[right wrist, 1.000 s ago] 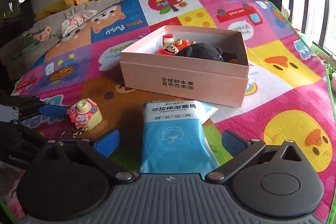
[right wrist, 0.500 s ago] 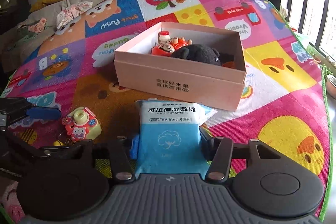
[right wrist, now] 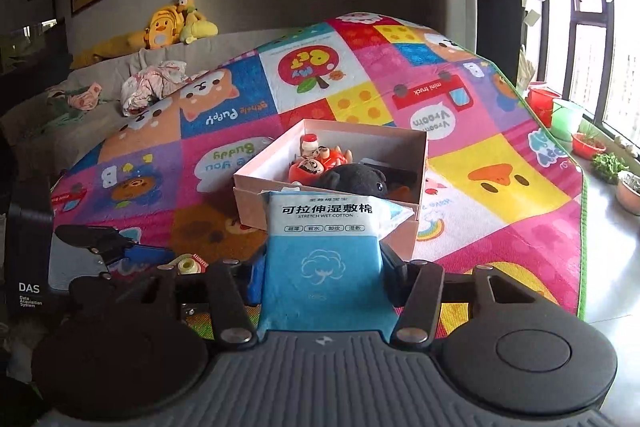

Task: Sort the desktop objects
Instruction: 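Grasp the pink bell keychain with the left tool while the right tool carries the wipes toward the box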

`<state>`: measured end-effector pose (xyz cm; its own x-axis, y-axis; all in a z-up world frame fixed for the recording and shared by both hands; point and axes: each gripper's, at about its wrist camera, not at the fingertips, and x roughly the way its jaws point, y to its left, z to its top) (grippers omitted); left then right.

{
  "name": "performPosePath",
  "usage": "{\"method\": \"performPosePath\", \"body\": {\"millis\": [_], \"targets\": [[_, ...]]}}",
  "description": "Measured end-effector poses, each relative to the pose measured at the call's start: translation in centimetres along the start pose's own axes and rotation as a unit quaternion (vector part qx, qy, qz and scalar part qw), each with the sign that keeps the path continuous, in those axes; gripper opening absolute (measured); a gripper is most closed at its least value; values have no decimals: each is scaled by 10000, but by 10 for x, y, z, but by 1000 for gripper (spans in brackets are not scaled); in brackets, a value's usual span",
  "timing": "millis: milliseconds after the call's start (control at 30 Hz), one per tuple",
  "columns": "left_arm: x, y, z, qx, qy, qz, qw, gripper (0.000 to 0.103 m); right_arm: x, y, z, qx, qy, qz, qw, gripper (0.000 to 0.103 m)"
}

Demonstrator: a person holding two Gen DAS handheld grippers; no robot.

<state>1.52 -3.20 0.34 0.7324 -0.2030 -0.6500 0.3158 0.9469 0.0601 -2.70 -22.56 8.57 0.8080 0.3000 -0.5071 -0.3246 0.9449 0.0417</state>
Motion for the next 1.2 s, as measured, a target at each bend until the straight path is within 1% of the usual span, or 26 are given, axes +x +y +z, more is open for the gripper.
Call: {"method": "performPosePath", "body": {"millis": [100,200,333,400,433,467,533,600,633,667,700,767,800,833,933,1000,1100,1200], "targets": [[-8,-8,3,212,-60,-1,9998,65,-6,-2,-1,12,-56,-14,10000,53],[-26,-6,23,203,-281,-236,9991,65,-18,-9,3,62,-242,-41,9997,53],[-47,6,76,113,-900,-268,9955,65,-40,-22,13,205,-678,-181,9973,53],[-49,8,106,135,-1244,-139,9920,65,-48,-30,17,280,-879,-244,9954,53],[-46,8,123,164,-1391,-54,9901,65,-50,-33,18,311,-946,-274,9946,53],[-41,7,134,180,-1456,-25,9892,65,-51,-37,19,348,-994,-299,9940,53],[-26,3,161,190,-1518,-30,9882,65,-51,-44,19,449,-1045,-328,9930,53],[-8,-2,185,118,-1663,-46,9860,66,-47,-50,19,526,-1029,-313,9928,53],[1,-2,196,86,-1708,-33,9853,69,-44,-52,18,557,-994,-311,9930,53],[8,-2,205,57,-1682,12,9857,78,-41,-55,17,602,-950,-324,9931,53],[12,0,210,-20,-1661,58,9861,85,-37,-57,17,655,-901,-342,9932,53],[13,9,209,-252,-1607,35,9867,90,-33,-62,14,708,-853,-366,9932,53],[12,14,202,-311,-1550,-2,9874,94,-33,-64,12,732,-837,-379,9931,53],[11,16,194,-319,-1493,18,9883,95,-31,-67,10,762,-817,-384,9930,53],[11,22,151,-211,-1167,218,9927,95,-23,-73,9,887,-690,-413,9928,53],[13,24,121,-208,-859,252,9958,96,-18,-73,12,938,-620,-355,9930,53],[15,28,81,-344,-402,163,9985,97,-8,-65,26,836,-534,-192,9949,53],[8,30,54,-532,-249,6,9983,98,5,-54,48,692,-459,25,9965,53]]}}
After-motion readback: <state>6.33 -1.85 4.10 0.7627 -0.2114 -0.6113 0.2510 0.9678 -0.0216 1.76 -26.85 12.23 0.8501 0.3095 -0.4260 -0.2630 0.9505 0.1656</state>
